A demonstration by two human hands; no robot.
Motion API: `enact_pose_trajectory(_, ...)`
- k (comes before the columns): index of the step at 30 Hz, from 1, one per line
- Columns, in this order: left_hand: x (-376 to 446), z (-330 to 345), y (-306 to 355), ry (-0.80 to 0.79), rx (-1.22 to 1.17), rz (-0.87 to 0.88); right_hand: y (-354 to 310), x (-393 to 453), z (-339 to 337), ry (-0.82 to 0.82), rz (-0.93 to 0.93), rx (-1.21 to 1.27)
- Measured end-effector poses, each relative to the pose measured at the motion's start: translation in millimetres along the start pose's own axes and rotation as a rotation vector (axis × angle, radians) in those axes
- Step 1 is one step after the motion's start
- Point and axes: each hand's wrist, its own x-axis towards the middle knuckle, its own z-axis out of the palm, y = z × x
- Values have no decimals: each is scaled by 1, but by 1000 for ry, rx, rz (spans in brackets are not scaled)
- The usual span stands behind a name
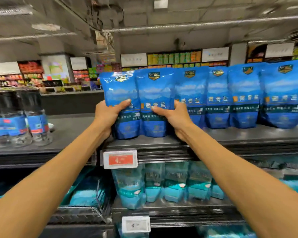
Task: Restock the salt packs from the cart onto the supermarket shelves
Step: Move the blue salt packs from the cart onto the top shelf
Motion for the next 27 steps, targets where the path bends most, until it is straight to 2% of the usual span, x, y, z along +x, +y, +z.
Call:
enact_pose_trajectory(5, -9, -21, -7, -255, 293, 94, 4, -2, -24, -134, -27, -456)
enact_pose_trajectory(8, -14, -33, -3, -340, 569, 90, 7, -5, -26, -117, -4, -573)
enact_pose_trajectory(10, -17, -36, 0, -327, 631, 70, 9, -4, -25, -98, -27, -578)
enact_pose_trajectory(16, -17, -42, 3, -290, 643, 33, 5, -3, -26, -93, -25, -662)
enact_pose_trajectory(23, -15, -53, 7, -368, 624, -11, 10, -7, -31, -8, -45, -685)
enact_pose_trajectory(27, -17, -46, 0, -370, 578, 22, 11, -9, -22, 7, -35, -709)
